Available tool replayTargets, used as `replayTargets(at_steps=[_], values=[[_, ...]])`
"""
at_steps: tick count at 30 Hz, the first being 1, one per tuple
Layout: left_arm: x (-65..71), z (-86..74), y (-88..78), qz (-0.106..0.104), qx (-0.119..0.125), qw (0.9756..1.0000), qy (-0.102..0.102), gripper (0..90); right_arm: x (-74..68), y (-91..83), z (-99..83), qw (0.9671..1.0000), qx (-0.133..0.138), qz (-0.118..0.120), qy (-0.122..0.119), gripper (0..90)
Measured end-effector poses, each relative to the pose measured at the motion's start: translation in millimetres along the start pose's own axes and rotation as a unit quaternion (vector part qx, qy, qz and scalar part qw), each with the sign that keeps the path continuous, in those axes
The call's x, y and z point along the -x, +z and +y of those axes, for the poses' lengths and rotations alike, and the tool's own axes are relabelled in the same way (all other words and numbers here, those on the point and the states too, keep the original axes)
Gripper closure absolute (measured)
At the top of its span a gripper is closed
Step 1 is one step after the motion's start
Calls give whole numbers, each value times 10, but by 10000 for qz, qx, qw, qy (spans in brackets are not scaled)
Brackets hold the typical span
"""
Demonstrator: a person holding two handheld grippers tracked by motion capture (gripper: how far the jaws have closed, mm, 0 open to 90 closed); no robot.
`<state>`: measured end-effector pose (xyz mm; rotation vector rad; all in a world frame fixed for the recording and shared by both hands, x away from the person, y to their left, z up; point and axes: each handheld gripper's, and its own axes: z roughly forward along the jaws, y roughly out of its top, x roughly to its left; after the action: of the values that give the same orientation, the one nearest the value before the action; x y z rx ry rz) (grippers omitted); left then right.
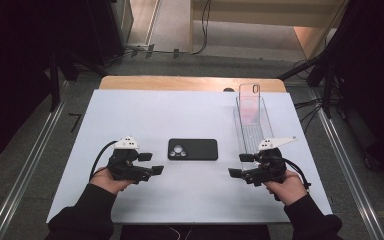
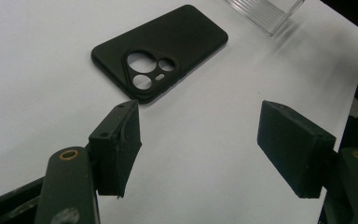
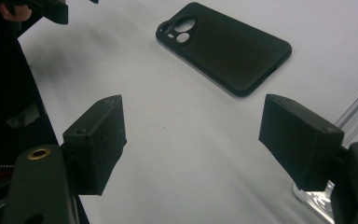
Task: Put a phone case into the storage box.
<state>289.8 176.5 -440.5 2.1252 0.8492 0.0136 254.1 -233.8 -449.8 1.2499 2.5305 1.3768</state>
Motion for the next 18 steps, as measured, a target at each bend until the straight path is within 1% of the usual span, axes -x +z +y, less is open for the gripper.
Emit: replayTargets(at_steps=[6, 10, 14, 16, 18], values=[[-4, 0, 9, -7, -22, 10000, 28, 305, 13, 28, -4, 10000, -50, 26, -1, 207], [-12, -25, 1, -14, -58, 10000, -9, 305, 20, 59, 14, 10000, -92, 15, 14, 207], [-6, -39, -36, 19, -3, 10000, -5, 306, 22, 94, 26, 9999, -120, 41, 0, 207], [-13, -26, -34, 2, 29, 10000, -33, 305, 12, 103, 22, 9999, -110, 53, 3, 207], [-20, -19, -24, -3, 3, 10000, -40, 305, 12, 109, 14, 9999, -82, 68, 20, 207]])
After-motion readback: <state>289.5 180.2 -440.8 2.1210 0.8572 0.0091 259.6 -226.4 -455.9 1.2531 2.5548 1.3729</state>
